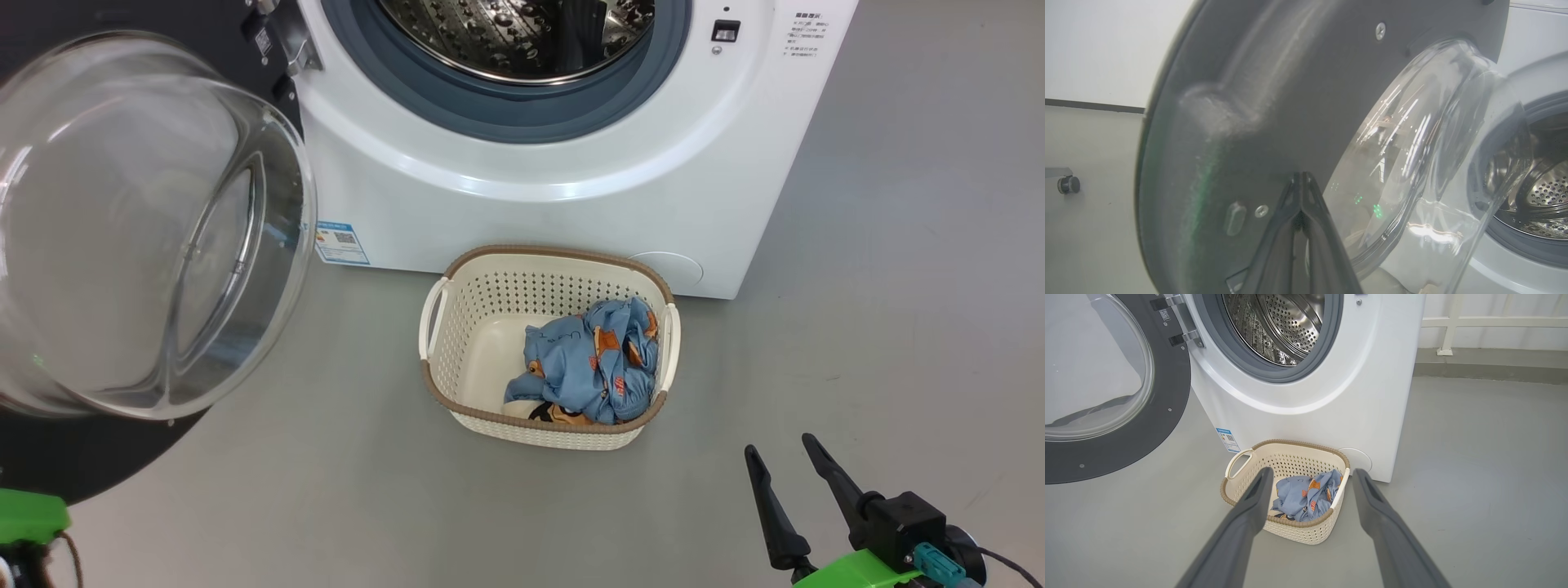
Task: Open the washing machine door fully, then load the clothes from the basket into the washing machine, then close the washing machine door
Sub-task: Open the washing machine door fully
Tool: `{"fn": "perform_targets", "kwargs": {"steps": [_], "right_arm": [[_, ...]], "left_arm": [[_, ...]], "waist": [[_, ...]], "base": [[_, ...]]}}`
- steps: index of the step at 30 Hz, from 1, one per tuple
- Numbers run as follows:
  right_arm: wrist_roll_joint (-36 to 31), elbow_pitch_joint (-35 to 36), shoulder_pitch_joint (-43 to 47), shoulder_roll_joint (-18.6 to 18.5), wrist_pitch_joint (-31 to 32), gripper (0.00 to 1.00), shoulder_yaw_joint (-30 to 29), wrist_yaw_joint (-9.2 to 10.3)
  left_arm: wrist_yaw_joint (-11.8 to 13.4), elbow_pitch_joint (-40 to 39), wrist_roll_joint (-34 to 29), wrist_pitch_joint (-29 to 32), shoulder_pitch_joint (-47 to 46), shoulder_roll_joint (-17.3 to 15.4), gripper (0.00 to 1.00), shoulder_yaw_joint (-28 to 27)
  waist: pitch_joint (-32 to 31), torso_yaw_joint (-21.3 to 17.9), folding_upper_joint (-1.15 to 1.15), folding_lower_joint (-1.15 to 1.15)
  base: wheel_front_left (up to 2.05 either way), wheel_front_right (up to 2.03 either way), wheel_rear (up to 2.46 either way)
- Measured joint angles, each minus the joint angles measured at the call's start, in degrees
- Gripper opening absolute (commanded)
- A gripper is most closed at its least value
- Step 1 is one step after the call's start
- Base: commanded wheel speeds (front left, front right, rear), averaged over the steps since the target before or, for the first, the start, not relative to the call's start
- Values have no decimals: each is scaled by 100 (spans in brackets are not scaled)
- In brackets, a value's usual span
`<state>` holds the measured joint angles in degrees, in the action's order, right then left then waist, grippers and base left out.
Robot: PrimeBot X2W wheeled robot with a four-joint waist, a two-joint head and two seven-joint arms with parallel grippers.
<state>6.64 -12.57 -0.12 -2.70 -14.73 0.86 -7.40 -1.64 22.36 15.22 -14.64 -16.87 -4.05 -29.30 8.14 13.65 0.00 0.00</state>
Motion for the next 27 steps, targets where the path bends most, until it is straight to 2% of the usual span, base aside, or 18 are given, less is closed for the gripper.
{"fn": "perform_targets", "kwargs": {"steps": [10, 14, 21, 27], "right_arm": [[1, -14, -102, 0, 0, 100, 29, 0], [1, -13, -114, 0, 0, 100, 22, 0], [2, -12, -114, 0, 0, 100, 5, 0], [59, -22, -114, 0, 0, 100, -2, 0]], "left_arm": [[-177, 695, -307, -5, -313, -341, 0, -428], [-221, 751, -397, -5, -348, -379, 0, -497], [-352, 403, -532, -5, -348, -246, 0, -499], [-428, -133, -659, -5, -290, 35, 0, -399]], "waist": [[-34, -107, 0, 0], [-36, -140, 0, 0], [-41, -155, 0, 0], [-110, -148, 0, 0]], "base": [[0, 0, 0], [0, 0, 0], [0, 0, 0], [0, 0, 0]]}}
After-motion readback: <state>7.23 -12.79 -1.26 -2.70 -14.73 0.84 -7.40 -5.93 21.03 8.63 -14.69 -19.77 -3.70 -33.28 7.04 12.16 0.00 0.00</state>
